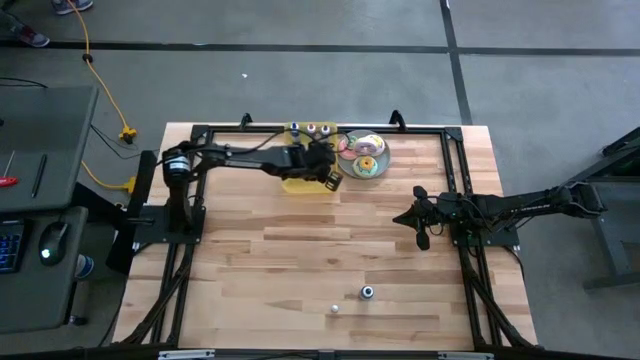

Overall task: Pick & Place food coloring
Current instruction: Put the small orange food coloring bottle into the bin

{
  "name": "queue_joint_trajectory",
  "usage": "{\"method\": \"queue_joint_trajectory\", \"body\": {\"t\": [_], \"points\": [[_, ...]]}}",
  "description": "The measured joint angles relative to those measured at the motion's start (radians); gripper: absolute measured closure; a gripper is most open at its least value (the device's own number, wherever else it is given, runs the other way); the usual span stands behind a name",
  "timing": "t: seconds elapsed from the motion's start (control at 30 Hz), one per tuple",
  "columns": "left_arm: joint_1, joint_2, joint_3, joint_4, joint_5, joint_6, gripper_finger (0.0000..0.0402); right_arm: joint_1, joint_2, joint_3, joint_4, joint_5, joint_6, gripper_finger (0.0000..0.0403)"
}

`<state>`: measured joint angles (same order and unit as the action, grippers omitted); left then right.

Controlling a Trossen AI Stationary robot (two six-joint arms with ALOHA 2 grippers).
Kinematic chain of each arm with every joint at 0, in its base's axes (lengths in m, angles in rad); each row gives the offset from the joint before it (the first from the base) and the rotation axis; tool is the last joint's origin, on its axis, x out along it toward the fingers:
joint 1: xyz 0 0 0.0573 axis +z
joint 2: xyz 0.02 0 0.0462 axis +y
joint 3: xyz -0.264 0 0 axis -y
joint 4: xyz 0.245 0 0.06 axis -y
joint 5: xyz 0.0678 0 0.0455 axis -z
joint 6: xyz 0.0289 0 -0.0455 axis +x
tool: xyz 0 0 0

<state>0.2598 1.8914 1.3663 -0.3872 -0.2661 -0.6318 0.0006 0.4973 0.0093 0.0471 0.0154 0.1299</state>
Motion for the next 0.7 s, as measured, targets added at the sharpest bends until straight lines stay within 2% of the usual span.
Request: {"method": "queue_joint_trajectory", "body": {"t": [0.2,0.37,0.5,0.7], "points": [[-0.012,0.023,0.0,0.002,-0.126,0.03,0.0356,0.0,0.0,0.0,0.001,0.0,0.0,0.0402],[-0.011,0.023,0.0,-0.02,-0.194,-0.025,0.0356,0.0,0.0,0.0,0.001,0.0,0.0,0.0402],[-0.01,0.023,0.0,-0.031,-0.223,-0.109,0.0356,0.0,0.0,0.0,0.001,0.0,0.0,0.0402],[-0.01,0.047,0.001,-0.009,-0.247,-0.148,0.0356,0.0,0.0,0.0,0.001,0.0,0.0,0.0402]]}}
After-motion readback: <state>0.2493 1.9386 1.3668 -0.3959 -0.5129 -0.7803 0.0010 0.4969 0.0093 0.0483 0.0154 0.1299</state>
